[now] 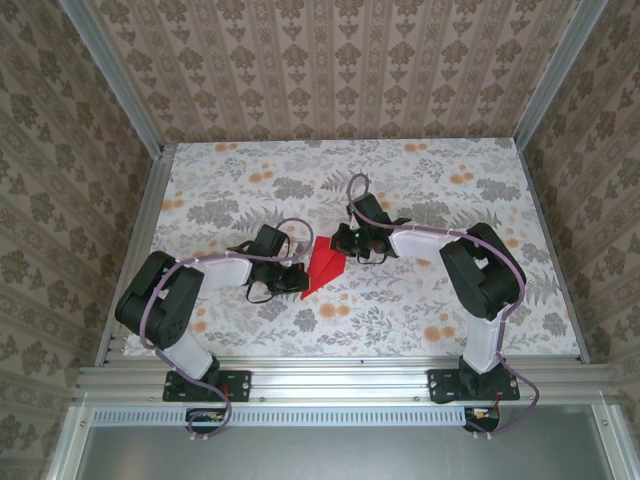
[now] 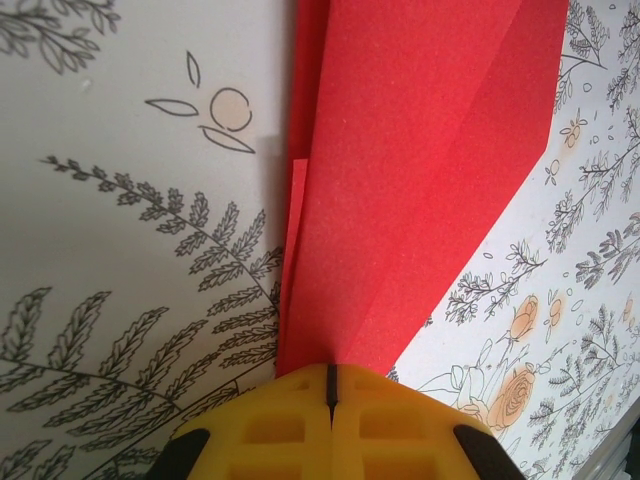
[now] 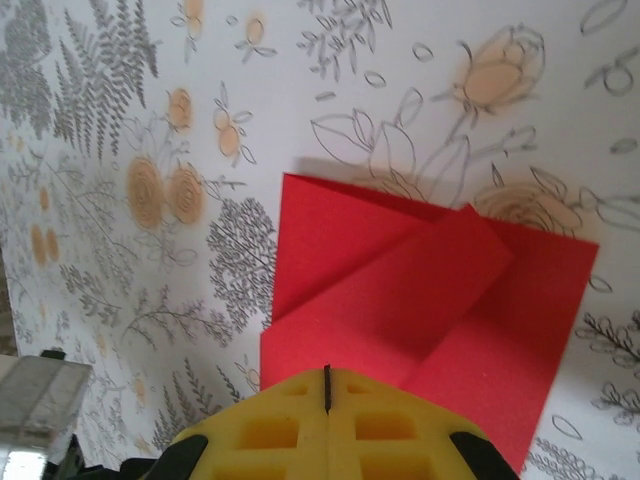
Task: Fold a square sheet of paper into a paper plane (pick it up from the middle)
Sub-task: Fourth fold the wing at the center of the table.
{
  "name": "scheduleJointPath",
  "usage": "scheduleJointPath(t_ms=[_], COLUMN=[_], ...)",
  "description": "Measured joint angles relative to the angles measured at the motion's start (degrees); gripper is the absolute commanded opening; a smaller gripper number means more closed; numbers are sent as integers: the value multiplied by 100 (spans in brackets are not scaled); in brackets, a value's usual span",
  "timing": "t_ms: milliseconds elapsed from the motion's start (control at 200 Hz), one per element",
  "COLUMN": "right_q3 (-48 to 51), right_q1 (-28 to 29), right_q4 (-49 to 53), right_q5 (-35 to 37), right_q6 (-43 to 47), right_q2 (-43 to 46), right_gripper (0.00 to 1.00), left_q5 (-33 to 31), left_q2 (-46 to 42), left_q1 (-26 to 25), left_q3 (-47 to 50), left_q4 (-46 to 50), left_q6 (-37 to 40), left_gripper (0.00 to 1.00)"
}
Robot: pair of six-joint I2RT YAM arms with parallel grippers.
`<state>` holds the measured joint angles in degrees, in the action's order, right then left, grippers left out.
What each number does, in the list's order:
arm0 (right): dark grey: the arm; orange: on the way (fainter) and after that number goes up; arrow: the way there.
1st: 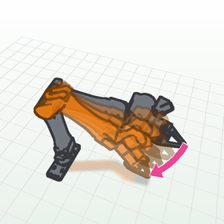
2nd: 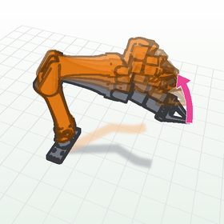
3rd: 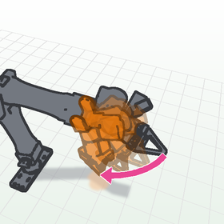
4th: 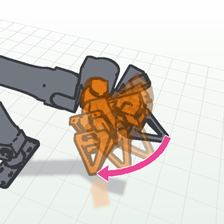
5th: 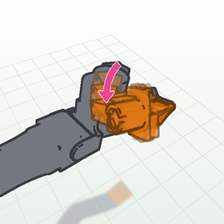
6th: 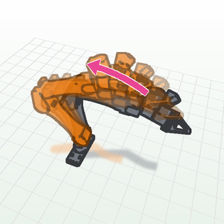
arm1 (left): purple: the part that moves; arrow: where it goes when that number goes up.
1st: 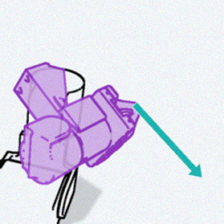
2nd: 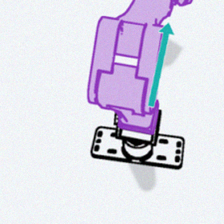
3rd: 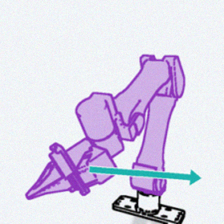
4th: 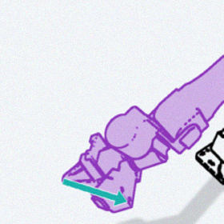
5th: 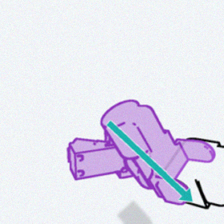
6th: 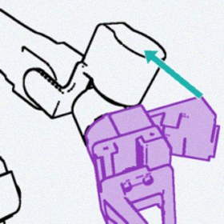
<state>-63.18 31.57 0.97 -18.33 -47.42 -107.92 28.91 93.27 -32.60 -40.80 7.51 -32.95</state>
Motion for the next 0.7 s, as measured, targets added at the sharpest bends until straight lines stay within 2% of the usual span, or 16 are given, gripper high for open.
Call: scheduleJointPath(t_ms=[315, 700], right_q3=[4, 2], right_q1=[284, 308], right_q4=[-463, -605], right_q5=[-210, -380], right_q6=[-229, -361], right_q2=[-136, -595], right_gripper=[0, 0], left_q5=[0, -7], left_q2=[9, 13], left_q1=[0, 0], left_q3=[-13, -59], left_q4=[0, 68], left_q6=[-4, -72], left_gripper=[0, 0])
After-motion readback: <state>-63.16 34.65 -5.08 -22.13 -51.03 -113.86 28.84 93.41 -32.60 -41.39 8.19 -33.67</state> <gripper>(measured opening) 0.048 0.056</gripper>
